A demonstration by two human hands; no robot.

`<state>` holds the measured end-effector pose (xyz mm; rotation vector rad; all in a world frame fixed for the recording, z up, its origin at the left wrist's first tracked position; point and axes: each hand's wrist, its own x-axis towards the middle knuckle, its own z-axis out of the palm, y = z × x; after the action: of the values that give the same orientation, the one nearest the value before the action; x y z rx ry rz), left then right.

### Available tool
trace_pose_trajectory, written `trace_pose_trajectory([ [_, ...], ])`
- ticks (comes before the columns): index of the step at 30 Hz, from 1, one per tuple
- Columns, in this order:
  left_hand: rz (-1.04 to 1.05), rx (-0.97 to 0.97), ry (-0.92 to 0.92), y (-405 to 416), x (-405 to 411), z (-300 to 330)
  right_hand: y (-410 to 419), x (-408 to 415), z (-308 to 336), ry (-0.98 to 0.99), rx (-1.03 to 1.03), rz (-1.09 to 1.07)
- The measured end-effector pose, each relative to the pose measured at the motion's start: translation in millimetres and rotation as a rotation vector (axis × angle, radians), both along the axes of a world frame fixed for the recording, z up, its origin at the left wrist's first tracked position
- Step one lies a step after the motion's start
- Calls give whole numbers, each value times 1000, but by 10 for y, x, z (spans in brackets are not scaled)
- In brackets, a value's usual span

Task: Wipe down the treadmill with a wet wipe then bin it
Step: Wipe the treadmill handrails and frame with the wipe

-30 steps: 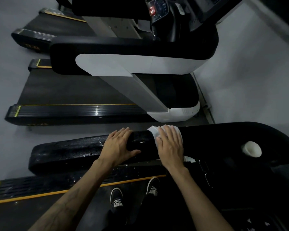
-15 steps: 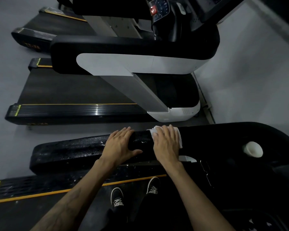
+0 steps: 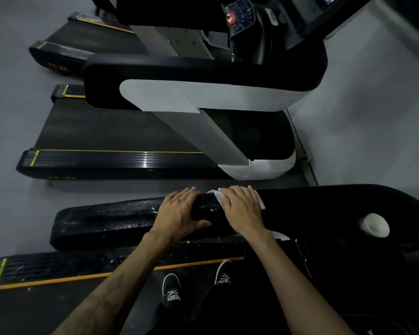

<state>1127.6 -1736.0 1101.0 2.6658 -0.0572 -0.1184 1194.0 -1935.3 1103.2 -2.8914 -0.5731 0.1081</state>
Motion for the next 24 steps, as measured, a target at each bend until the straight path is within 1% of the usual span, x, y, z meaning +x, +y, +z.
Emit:
trace_pose_trajectory([
  [3,-3,1,3,4,4,16,-77,164,34,68,-90,-31],
  [6,-4,14,8,-7,-9,15,-120,83,17,-21,-155,-117],
  [8,-11,26,11,-3,-2,22,-53,8,-8,-35,-129,-102],
  [11,-53,35,2,26,33,43,48,57,8,101,-36,-7],
  [13,-99,54,11,67,36,62,-18,106,36,128,-22,32],
  [16,-93,85,39,199,-24,51,-198,113,43,99,-17,-48],
  [20,-40,129,51,441,-139,-45,-25,75,102,90,-121,-137],
  [22,-14,141,57,495,-177,-46,139,74,129,132,-89,-127],
  [24,14,132,48,497,-205,-35,212,60,110,168,-14,-53],
])
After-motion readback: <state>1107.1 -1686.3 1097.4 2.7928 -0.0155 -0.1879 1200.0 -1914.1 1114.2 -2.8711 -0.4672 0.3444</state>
